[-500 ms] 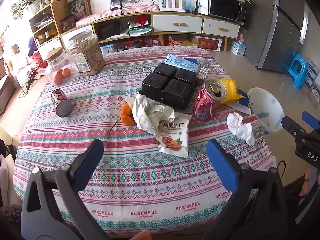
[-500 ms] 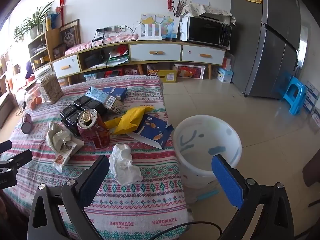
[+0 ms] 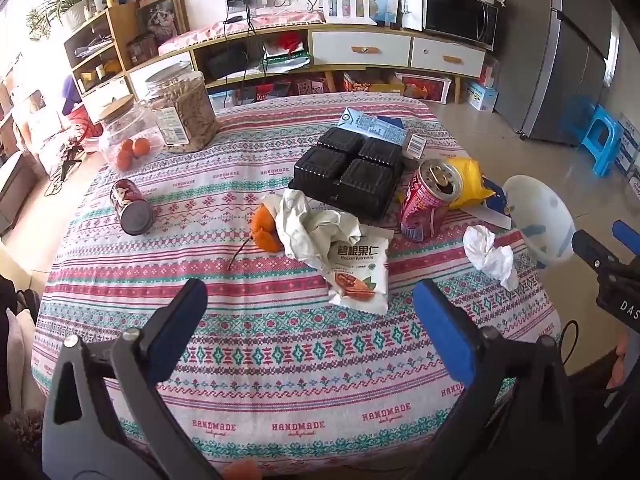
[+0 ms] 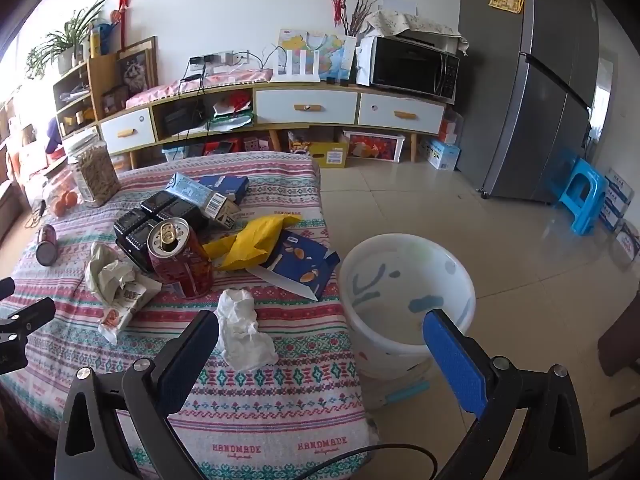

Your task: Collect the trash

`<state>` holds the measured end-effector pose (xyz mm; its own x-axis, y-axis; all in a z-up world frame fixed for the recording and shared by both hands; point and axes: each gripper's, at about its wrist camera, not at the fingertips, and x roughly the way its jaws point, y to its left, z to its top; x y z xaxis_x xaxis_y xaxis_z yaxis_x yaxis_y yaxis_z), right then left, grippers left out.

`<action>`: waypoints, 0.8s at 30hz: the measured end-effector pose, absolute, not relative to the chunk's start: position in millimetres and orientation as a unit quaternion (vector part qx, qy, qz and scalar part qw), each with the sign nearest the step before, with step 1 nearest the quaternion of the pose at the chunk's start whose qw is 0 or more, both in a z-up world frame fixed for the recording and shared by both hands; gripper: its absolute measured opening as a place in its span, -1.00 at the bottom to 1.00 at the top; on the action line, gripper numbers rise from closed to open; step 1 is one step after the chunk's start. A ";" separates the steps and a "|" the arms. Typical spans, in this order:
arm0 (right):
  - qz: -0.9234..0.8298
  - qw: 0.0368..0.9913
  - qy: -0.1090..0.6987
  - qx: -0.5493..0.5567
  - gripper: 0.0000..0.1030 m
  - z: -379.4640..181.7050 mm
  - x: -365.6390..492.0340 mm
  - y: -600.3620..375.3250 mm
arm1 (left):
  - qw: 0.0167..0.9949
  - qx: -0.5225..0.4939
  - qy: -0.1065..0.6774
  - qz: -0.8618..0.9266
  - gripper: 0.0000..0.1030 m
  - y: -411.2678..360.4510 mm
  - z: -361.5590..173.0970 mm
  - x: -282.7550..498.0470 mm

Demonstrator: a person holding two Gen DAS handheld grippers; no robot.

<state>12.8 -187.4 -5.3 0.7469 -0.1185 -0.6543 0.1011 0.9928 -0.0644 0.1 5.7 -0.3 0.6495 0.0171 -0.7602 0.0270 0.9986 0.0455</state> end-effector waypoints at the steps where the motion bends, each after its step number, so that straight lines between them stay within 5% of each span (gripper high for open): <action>1: -0.059 0.935 0.351 -0.012 1.00 -4.9 12.7 -187.7 | 0.908 0.024 0.418 -0.003 0.98 6.1 -0.1 0.2; 24: -0.061 0.934 0.351 -0.013 1.00 -3.7 13.8 -186.1 | 0.914 0.002 0.406 -0.007 0.98 11.2 3.1 0.7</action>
